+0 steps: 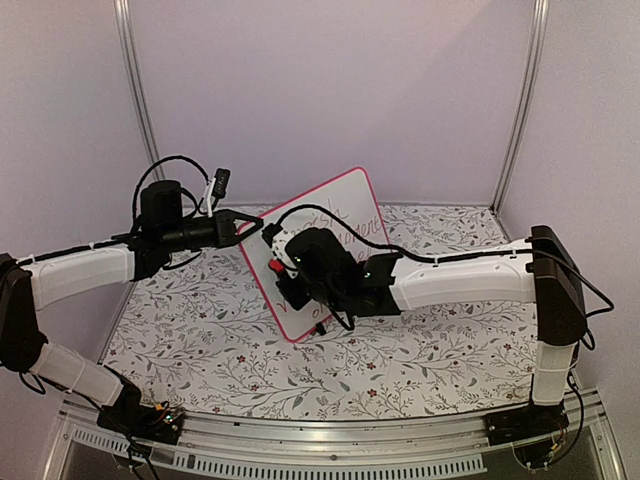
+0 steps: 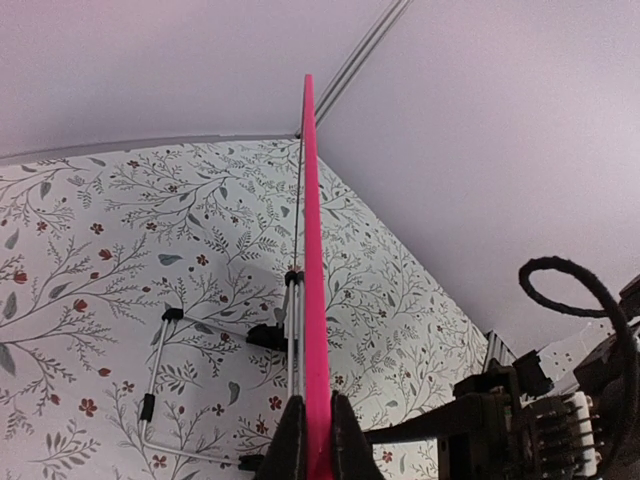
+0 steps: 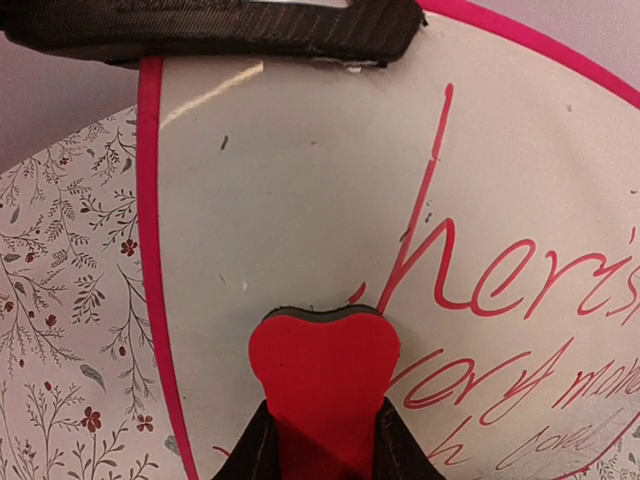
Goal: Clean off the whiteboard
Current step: Erase the whiteboard at the center of the board.
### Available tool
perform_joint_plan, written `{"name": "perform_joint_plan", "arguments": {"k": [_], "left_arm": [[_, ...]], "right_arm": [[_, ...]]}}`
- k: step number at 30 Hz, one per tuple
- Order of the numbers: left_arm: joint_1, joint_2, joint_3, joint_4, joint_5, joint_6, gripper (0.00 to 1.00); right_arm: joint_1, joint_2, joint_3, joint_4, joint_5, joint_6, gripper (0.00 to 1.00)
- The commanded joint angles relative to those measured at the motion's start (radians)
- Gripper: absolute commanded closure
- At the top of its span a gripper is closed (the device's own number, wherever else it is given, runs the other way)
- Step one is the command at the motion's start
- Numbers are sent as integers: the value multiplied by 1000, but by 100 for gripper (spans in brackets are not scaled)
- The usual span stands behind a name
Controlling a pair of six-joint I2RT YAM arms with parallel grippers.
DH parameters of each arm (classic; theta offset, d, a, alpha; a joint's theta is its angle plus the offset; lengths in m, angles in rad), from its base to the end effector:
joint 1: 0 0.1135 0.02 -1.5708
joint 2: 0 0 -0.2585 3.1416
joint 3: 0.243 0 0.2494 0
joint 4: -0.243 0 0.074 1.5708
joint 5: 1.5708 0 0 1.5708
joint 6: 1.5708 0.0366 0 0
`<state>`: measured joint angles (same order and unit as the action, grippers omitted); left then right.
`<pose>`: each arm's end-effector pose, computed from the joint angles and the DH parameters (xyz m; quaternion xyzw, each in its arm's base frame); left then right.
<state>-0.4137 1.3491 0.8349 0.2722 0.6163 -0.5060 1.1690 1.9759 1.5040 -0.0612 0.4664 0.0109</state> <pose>0.2701 -0.1417 0.2740 0.1522 0.7580 -0.4747 0.4205 0.1937 0.4139 0.2403 -0.3664 0.7699 0.1016 0.5126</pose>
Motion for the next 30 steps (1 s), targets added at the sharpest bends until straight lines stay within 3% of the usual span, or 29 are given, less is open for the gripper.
{"name": "perform_joint_plan", "arguments": {"k": [1,18,30], "left_arm": [[-28,5,-11,25,94,-43,100],[-28,10,-10,25,99,-42,100],[-29,10,-8,24,99,-42,100]], "right_arm": [[-42,-16,13,-14,-7,0,74],[7,44,177,-25,-26,-101,73],[27,36,75,-43,-37,-92,74]]}}
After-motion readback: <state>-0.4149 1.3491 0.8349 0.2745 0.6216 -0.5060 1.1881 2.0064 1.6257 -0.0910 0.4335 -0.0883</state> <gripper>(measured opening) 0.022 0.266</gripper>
